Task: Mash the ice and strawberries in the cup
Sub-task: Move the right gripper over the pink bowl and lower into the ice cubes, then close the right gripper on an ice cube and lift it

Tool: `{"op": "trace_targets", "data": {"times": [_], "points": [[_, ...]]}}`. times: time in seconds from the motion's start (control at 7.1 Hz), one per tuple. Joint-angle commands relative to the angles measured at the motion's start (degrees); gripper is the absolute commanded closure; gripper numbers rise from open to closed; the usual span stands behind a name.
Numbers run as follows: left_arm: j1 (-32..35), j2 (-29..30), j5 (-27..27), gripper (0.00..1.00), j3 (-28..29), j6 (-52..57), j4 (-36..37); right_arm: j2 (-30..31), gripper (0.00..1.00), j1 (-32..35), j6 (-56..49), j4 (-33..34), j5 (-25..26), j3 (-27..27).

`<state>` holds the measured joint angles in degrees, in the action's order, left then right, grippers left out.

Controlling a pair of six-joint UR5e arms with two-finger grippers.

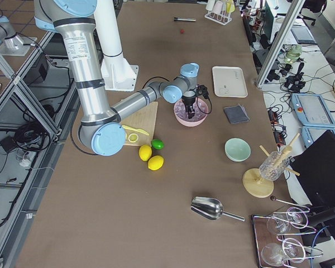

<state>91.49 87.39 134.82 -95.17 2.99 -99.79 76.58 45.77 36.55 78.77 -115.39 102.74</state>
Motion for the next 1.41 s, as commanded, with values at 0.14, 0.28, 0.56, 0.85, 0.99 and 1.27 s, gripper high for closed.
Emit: {"op": "trace_targets", "data": {"times": [0.14, 0.28, 0.56, 0.85, 0.99, 1.27], "points": [[0.0, 0.1, 0.0, 0.01, 0.0, 0.0, 0.0, 0.0, 0.46, 0.1, -0.3, 0.1, -0.4, 0.3], [0.0, 0.0, 0.0, 0.01, 0.0, 0.0, 0.0, -0.7, 0.46, 0.7, -0.6, 0.2, -0.5, 0.3], [-0.1, 0.1, 0.0, 0.01, 0.2, 0.1, 0.0, -1.8, 0.46, 0.1, -0.7, 0.2, 0.0, -0.7], [-0.1, 0.1, -0.1, 0.01, 0.2, 0.0, 0.0, -1.6, 0.53, -0.3, -0.7, 0.2, 0.2, -1.1], [-0.1, 0.1, 0.0, 0.01, 0.1, 0.0, 0.0, -1.5, 0.54, -0.3, -0.8, 0.2, 0.8, -1.7], [-0.1, 0.0, -0.1, 0.01, 0.2, 0.1, 0.0, -1.7, 0.71, -0.6, -0.8, 0.2, 1.1, -2.0]]}}
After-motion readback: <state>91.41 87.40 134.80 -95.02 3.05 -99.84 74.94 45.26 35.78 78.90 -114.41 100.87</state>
